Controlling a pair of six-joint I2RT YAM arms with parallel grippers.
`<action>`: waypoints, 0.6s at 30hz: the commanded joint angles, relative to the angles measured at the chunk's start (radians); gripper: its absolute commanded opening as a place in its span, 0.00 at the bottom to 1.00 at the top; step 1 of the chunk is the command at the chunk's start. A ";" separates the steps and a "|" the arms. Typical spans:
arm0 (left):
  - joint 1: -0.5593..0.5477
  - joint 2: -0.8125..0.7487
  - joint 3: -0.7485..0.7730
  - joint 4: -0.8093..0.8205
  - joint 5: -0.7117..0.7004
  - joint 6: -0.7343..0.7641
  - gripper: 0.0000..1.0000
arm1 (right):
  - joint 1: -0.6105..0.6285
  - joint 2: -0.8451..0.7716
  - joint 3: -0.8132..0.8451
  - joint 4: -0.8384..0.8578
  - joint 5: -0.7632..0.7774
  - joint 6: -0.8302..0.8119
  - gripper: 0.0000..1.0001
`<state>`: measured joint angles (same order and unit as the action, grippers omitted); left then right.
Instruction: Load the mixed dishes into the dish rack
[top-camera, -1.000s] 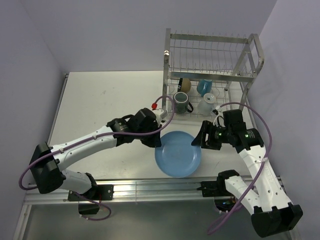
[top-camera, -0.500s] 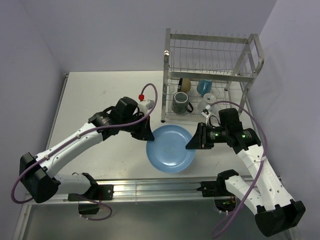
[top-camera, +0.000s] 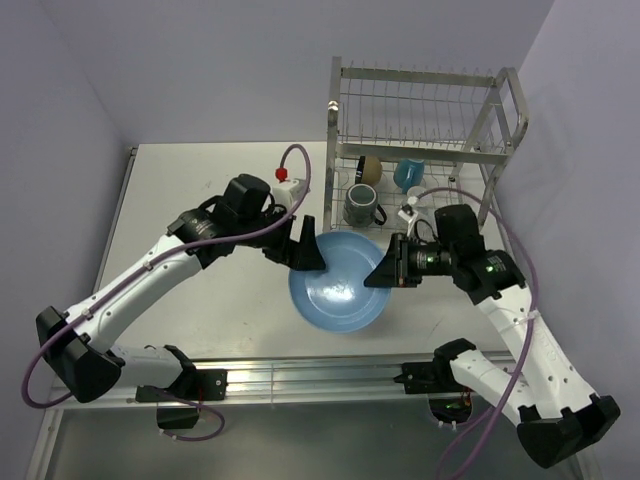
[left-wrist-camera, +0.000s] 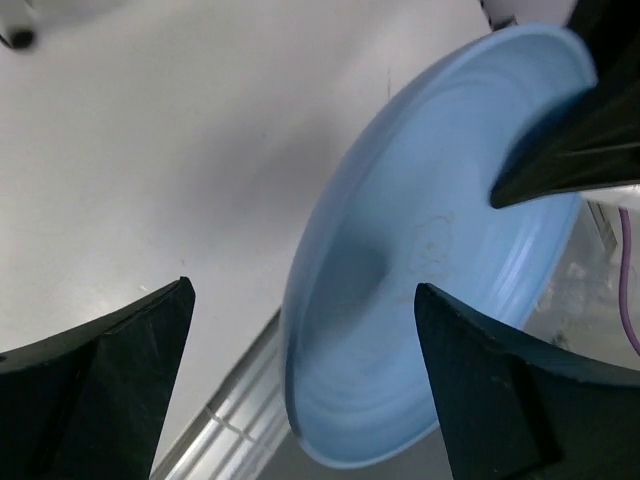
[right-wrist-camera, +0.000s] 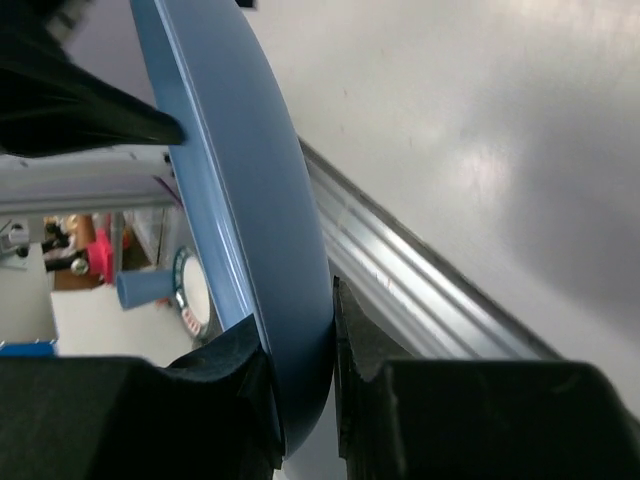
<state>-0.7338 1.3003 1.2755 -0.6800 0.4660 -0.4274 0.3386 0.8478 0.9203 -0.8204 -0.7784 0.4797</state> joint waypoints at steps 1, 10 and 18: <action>-0.001 -0.068 0.097 0.019 -0.142 -0.010 0.99 | 0.007 0.006 0.219 0.055 0.076 0.016 0.00; -0.001 -0.262 0.269 -0.095 -0.771 -0.109 0.99 | 0.007 0.255 0.843 -0.033 0.595 0.007 0.00; -0.003 -0.339 0.219 -0.033 -0.788 -0.108 0.99 | 0.007 0.482 1.278 0.056 1.138 -0.140 0.00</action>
<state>-0.7345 0.9203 1.5154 -0.6857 -0.2905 -0.5388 0.3466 1.2839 2.0964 -0.8715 0.0402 0.4301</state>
